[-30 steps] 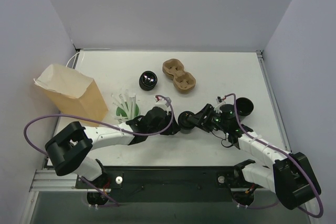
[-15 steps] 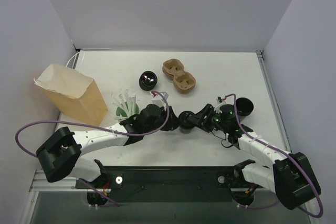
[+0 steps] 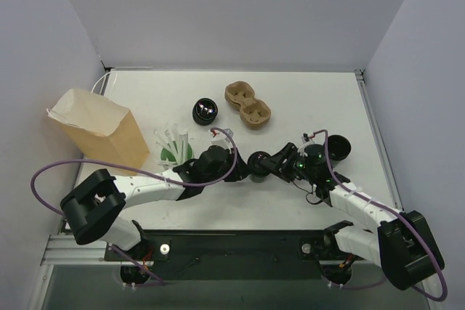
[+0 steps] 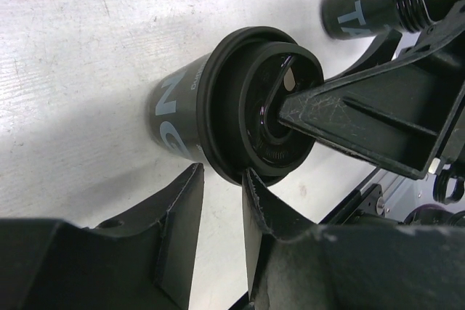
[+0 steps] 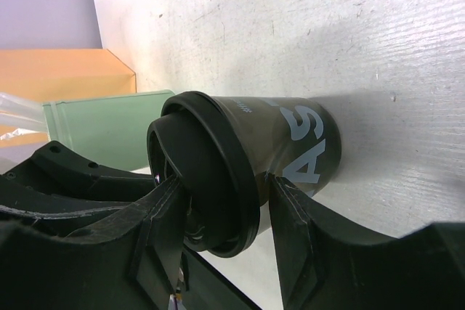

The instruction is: Pack the takeout coffee

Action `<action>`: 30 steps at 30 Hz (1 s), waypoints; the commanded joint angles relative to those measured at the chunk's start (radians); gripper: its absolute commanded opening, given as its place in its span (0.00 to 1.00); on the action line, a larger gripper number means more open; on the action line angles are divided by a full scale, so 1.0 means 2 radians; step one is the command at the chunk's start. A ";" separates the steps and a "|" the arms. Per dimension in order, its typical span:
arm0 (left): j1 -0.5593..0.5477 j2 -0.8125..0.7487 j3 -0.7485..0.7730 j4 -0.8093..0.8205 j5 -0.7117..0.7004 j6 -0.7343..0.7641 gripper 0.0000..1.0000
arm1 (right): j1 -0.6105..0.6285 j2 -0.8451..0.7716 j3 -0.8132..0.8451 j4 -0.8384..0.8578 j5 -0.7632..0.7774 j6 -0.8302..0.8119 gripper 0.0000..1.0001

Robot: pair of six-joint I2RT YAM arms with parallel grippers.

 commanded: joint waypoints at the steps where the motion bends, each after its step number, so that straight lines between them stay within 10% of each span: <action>1: 0.001 0.019 0.007 -0.041 -0.052 -0.018 0.36 | 0.004 0.015 -0.019 -0.046 0.009 -0.006 0.34; 14: -0.005 0.045 0.039 -0.113 -0.071 -0.021 0.36 | 0.006 0.001 -0.027 -0.064 0.029 0.000 0.34; 30: 0.014 -0.027 0.063 -0.066 0.003 0.045 0.59 | 0.008 -0.028 0.006 -0.091 0.039 0.004 0.35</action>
